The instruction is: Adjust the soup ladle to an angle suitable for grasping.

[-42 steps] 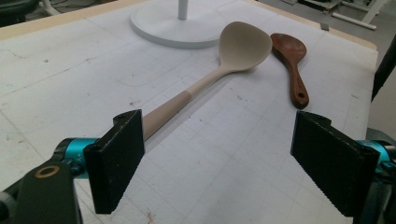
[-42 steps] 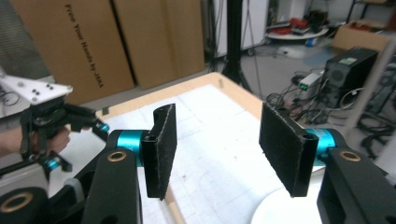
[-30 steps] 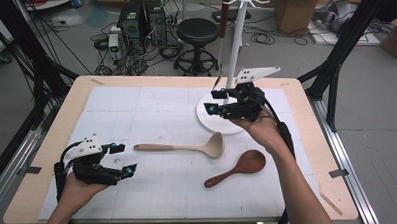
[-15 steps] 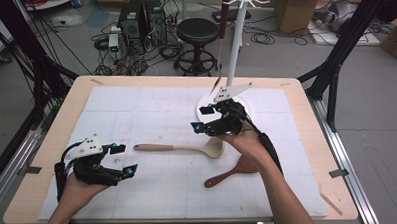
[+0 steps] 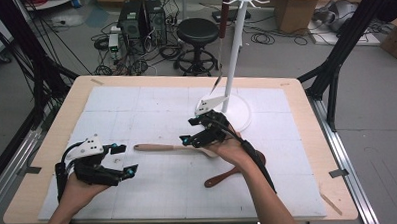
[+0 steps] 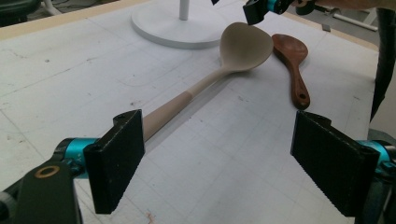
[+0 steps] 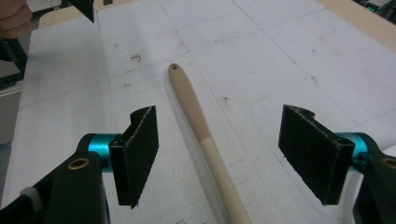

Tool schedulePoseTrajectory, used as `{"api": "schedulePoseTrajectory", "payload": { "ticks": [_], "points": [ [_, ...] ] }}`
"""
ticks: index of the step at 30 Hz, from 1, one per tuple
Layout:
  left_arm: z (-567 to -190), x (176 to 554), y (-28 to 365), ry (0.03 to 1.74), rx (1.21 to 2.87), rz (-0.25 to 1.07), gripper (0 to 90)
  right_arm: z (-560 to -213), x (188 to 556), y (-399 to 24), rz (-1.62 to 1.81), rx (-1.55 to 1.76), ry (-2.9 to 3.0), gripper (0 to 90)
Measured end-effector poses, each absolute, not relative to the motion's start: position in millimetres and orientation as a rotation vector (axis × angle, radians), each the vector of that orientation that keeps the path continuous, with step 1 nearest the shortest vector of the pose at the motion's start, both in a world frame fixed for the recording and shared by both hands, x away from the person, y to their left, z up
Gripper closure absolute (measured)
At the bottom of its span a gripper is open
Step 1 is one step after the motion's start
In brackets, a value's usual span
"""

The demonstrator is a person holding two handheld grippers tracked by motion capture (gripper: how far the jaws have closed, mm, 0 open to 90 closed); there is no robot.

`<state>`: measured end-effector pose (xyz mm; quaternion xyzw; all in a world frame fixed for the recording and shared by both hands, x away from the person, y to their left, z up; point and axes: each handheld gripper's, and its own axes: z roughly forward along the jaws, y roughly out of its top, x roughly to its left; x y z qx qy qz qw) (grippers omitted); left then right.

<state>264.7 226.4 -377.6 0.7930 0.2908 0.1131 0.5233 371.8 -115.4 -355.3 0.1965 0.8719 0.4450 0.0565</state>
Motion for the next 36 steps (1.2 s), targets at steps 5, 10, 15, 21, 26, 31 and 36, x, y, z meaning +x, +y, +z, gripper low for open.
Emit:
{"api": "schedulePoseTrajectory", "payload": {
  "ticks": [5,10,15,21,26,31,36],
  "points": [
    [-377.8,264.5,225.7,0.697,1.899,0.27,18.2,-363.6,373.7,-109.0,1.316,0.591,2.665,26.7],
    [-377.8,264.4,225.6,0.694,1.9,0.27,18.2,-371.3,375.5,-103.4,1.277,0.59,2.684,26.8],
    [-377.9,264.5,225.6,0.695,1.899,0.268,18.2,-376.1,375.5,-101.1,1.303,0.586,2.668,27.9],
    [-377.6,264.5,226.1,0.695,1.898,0.267,18.2,-384.7,375.0,-100.1,1.3,0.6,2.673,28.0],
    [-377.9,264.7,225.7,0.694,1.9,0.267,18.2,-392.5,374.0,-101.3,1.291,0.618,2.666,28.7],
    [-377.9,264.9,225.8,0.695,1.897,0.265,18.3,-399.3,372.3,-98.7,1.269,0.611,2.676,30.4],
    [-377.9,265.3,225.9,0.694,1.898,0.265,18.2,-403.5,372.3,-95.2,1.226,0.593,2.688,32.3]
  ]
}}
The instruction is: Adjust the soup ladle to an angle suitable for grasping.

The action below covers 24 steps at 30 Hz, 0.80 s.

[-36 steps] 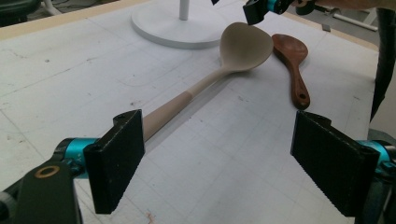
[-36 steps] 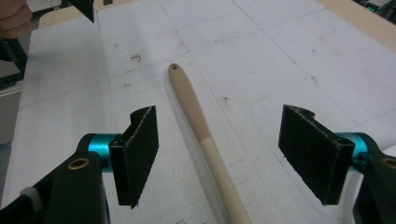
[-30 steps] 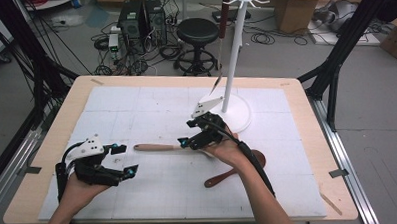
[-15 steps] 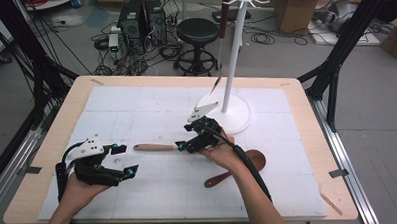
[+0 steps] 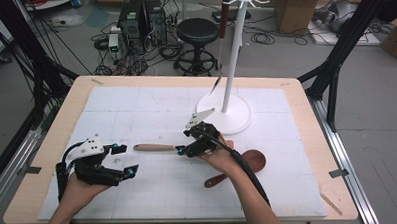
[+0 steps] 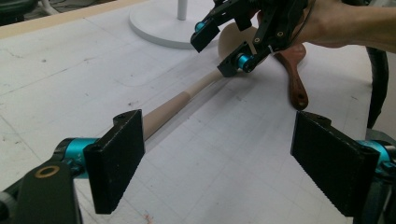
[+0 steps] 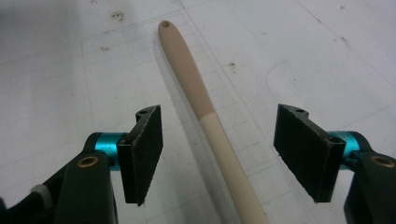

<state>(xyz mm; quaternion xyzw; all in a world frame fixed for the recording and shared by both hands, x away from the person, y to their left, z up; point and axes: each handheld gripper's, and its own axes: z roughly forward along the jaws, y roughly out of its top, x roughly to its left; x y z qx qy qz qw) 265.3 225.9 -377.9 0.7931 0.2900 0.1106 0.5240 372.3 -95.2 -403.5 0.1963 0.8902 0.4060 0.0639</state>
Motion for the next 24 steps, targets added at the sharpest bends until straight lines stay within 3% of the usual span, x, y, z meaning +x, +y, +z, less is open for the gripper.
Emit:
{"api": "schedulePoseTrajectory", "payload": {
  "ticks": [24],
  "points": [
    [-378.2,266.2,224.4,0.695,1.895,0.26,18.2,-413.2,379.7,-87.3,0.97,0.466,2.76,47.3]
  ]
}}
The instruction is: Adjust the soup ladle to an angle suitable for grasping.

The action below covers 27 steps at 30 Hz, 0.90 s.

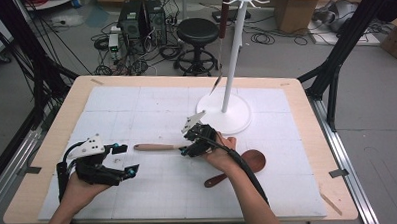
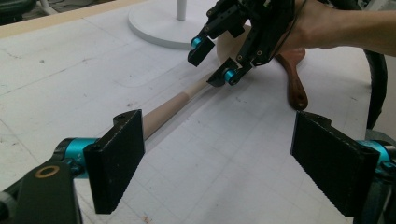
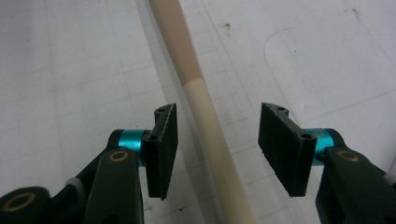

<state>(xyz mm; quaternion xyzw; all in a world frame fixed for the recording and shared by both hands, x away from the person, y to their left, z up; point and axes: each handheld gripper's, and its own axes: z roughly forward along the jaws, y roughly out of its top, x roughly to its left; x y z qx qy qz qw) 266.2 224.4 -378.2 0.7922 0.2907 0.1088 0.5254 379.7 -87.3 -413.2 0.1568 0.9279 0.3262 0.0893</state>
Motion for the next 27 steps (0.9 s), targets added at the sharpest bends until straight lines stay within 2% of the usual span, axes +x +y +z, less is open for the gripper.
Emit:
{"api": "schedulePoseTrajectory", "payload": {
  "ticks": [11,18,27],
  "points": [
    [-377.8,266.8,225.4,0.696,1.888,0.258,18.2,-415.4,380.7,-79.2,0.85,0.407,2.805,55.3],
    [-377.8,266.9,225.3,0.694,1.888,0.258,18.2,-417.6,379.6,-75.4,0.766,0.378,2.832,64.6],
    [-377.6,266.8,225.8,0.695,1.89,0.258,18.2,-418.9,380.3,-70.7,0.682,0.341,2.822,72.2]
  ]
}}
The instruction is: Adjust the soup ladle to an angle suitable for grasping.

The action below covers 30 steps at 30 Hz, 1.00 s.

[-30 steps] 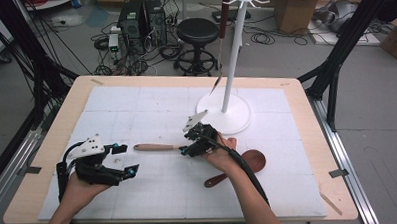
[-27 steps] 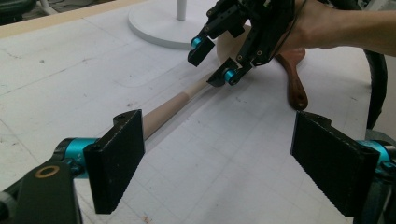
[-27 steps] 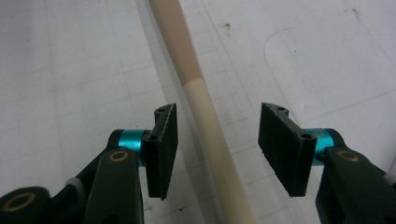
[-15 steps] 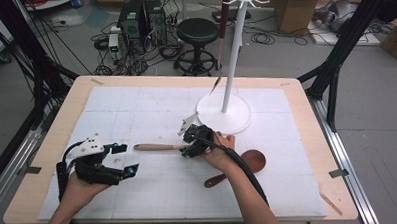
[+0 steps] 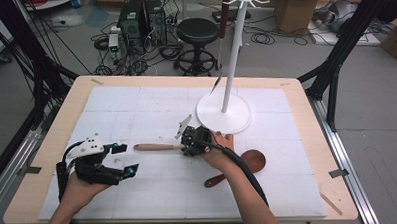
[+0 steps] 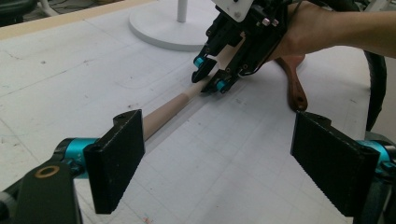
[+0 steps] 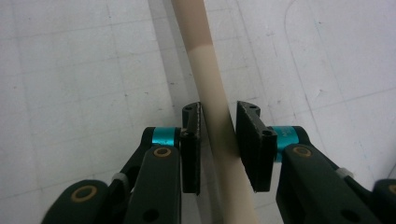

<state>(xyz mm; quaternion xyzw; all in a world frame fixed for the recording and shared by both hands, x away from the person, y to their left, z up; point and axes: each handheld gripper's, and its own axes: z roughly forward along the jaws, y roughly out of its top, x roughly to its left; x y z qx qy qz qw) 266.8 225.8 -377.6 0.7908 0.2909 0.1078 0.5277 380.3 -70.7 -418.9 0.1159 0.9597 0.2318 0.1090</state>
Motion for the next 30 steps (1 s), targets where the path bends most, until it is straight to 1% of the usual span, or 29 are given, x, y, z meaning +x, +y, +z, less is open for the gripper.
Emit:
{"api": "schedulePoseTrajectory", "payload": {
  "ticks": [9,13,17,23,30],
  "points": [
    [-378.0,266.9,225.4,0.697,1.892,0.26,18.3,-415.1,377.6,-68.1,0.649,0.259,2.83,76.3],
    [-378.2,266.9,224.9,0.694,1.896,0.259,18.5,-408.6,376.9,-71.3,0.708,0.256,2.832,78.8],
    [-378.2,266.6,224.8,0.699,1.893,0.259,19.2,-404.3,375.5,-74.6,0.749,0.274,2.845,79.0],
    [-377.8,266.5,224.9,0.704,1.885,0.268,21.3,-390.5,366.0,-75.5,0.845,0.25,2.811,79.1],
    [-376.2,266.4,225.2,0.723,1.857,0.276,26.8,-373.1,355.4,-84.6,0.98,0.271,2.762,79.1]
  ]
}}
